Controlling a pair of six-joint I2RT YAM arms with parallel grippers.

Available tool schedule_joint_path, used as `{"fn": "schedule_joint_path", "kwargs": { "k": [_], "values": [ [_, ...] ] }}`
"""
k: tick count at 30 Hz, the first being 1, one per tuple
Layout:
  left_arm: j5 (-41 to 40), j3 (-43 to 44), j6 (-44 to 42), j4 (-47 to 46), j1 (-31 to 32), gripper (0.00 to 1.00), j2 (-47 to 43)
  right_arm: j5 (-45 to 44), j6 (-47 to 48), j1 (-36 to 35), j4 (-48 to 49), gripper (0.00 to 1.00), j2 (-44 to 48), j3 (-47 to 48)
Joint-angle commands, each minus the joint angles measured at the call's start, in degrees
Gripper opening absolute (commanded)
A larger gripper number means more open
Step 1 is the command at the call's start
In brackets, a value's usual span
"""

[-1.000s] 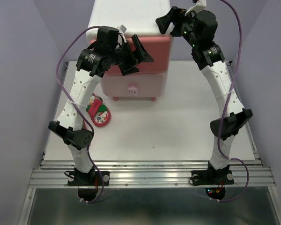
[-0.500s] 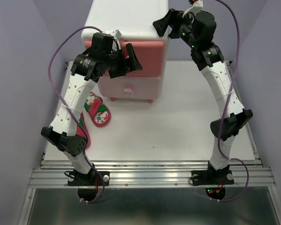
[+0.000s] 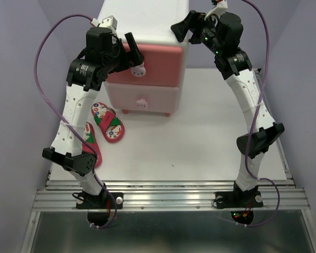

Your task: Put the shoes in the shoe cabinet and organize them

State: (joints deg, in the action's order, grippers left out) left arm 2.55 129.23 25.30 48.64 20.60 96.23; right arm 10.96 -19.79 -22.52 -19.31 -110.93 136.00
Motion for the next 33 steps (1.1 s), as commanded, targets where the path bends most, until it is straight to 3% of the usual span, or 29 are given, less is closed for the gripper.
{"fn": "schedule_joint_path", "kwargs": {
  "k": [1, 8, 12, 19, 24, 30, 33],
  "values": [
    [-8.25, -0.47, -3.6, -22.36, -1.97, 0.99, 0.1, 1.96, 2.39, -0.5, -6.18, 1.0, -0.25, -1.62],
    [-11.25, 2.6, 0.18, -23.95, -0.83, 0.99, 2.65, 1.87, 3.62, -0.5, -6.44, 1.0, 0.45, -2.15],
    [-11.68, -0.63, 1.42, -21.05, 0.58, 0.99, -0.06, 1.08, 3.45, -0.5, -6.44, 1.0, 0.63, -2.23],
    [-13.62, -20.83, 4.05, -17.45, 6.73, 0.99, -16.04, -4.1, 4.14, -0.5, -9.07, 0.98, -1.99, -0.31],
    [-13.88, -26.82, 9.24, -12.53, 10.07, 0.99, -21.95, -4.19, 4.59, -0.5, -10.05, 0.8, -6.48, 3.3],
    [-14.14, -36.58, 13.54, -9.62, 12.35, 0.99, -28.89, -5.07, 7.39, -0.5, -8.55, 0.8, -9.73, 5.06],
    [-19.32, -45.88, 18.54, -10.32, 15.6, 0.99, -31.09, -5.42, 8.1, -0.5, -8.02, 0.8, -10.35, 4.54]
  ]
}}
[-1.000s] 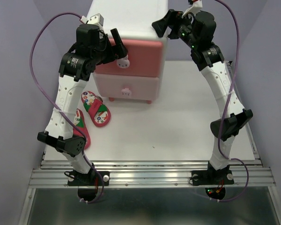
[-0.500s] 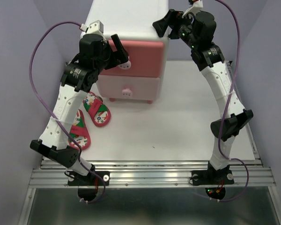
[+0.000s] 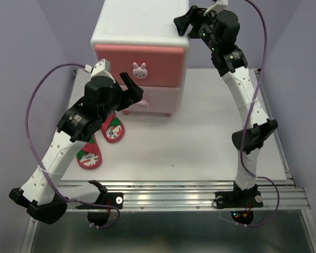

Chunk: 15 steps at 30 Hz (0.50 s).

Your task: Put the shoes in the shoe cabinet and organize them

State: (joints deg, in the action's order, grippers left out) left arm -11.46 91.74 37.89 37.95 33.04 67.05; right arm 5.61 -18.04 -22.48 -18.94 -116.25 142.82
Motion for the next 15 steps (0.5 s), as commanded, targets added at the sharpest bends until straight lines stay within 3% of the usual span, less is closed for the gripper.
{"fn": "schedule_joint_path", "kwargs": {
  "k": [1, 5, 8, 12, 15],
  "values": [
    [-6.02, -11.47, 7.45, -0.24, 3.52, 0.99, -3.4, -0.07, 6.44, -0.55, -8.13, 0.8, -4.96, -2.72],
    [-6.29, -26.58, 12.64, -10.23, 3.7, 0.99, -6.05, 0.89, 6.44, -0.55, -7.26, 0.83, -4.43, -5.09],
    [-8.91, -32.39, 17.29, -14.82, 3.61, 0.99, -5.7, 1.6, 6.53, -0.55, -7.25, 0.83, -4.08, -6.42],
    [-12.44, -36.46, 18.89, -22.12, 3.61, 0.99, -2.55, 2.65, 6.53, -0.55, -7.16, 0.84, -3.46, -7.65],
    [-12.71, -35.32, 13.89, -28.01, 3.61, 0.99, 0.71, 3.18, 6.44, -0.55, -6.99, 0.84, -3.64, -7.39]
  ]
}}
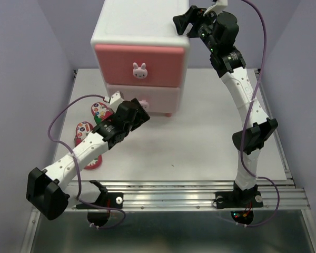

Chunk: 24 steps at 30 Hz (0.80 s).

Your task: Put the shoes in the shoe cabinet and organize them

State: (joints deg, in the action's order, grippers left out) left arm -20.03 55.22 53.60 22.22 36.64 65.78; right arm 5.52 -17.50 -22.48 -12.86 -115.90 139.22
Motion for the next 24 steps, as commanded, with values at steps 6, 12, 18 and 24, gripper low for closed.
{"fn": "schedule_joint_path", "kwargs": {
  "k": [6, 12, 18, 24],
  "values": [
    [-7.21, 3.84, -8.07, -19.22, -0.08, 0.99, 10.94, 3.8, 5.98, -0.55, -12.54, 0.85, -3.99, -3.43],
    [-11.69, 4.1, -9.92, -25.81, -1.92, 0.99, 15.6, 4.24, 6.25, -0.02, -12.45, 0.85, -3.46, -3.95],
    [-11.35, 6.3, -15.54, -32.32, -3.16, 0.98, 17.63, 4.94, 5.54, -0.02, -12.01, 0.85, -3.28, -4.83],
    [-9.07, 10.08, -19.67, -30.83, -4.39, 0.6, 20.71, 5.73, 4.49, -0.02, -11.57, 0.85, -4.42, -3.78]
  ]
}}
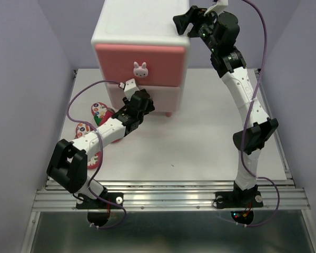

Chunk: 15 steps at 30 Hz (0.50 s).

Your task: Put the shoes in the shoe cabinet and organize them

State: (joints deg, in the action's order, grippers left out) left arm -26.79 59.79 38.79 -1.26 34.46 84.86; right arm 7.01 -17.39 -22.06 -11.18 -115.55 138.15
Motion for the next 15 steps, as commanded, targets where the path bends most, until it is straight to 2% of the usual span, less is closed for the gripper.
{"fn": "schedule_joint_path", "kwargs": {
  "k": [1, 4, 5, 9, 15],
  "values": [
    [-1.87, 5.43, -4.95, -7.27, -2.2, 0.53, 1.36, 4.24, 4.38, -0.44, -13.17, 0.85, -4.78, -2.88],
    [2.6, 4.11, -3.55, -7.27, -2.2, 0.26, 0.57, 3.98, 4.47, -0.44, -13.17, 0.85, -4.6, -3.15],
    [4.44, 3.32, -3.02, -6.66, -2.03, 0.0, 0.31, 3.98, 4.47, -0.44, -13.17, 0.85, -4.69, -3.32],
    [3.5, 0.43, 0.4, -2.01, 1.22, 0.0, -2.41, 4.51, 4.56, -0.44, -12.99, 0.85, -4.51, -4.2],
    [2.0, -7.57, 15.69, 14.06, 11.32, 0.0, -12.16, 4.95, 5.08, -0.44, -12.73, 0.84, -4.16, -5.17]
  ]
}}
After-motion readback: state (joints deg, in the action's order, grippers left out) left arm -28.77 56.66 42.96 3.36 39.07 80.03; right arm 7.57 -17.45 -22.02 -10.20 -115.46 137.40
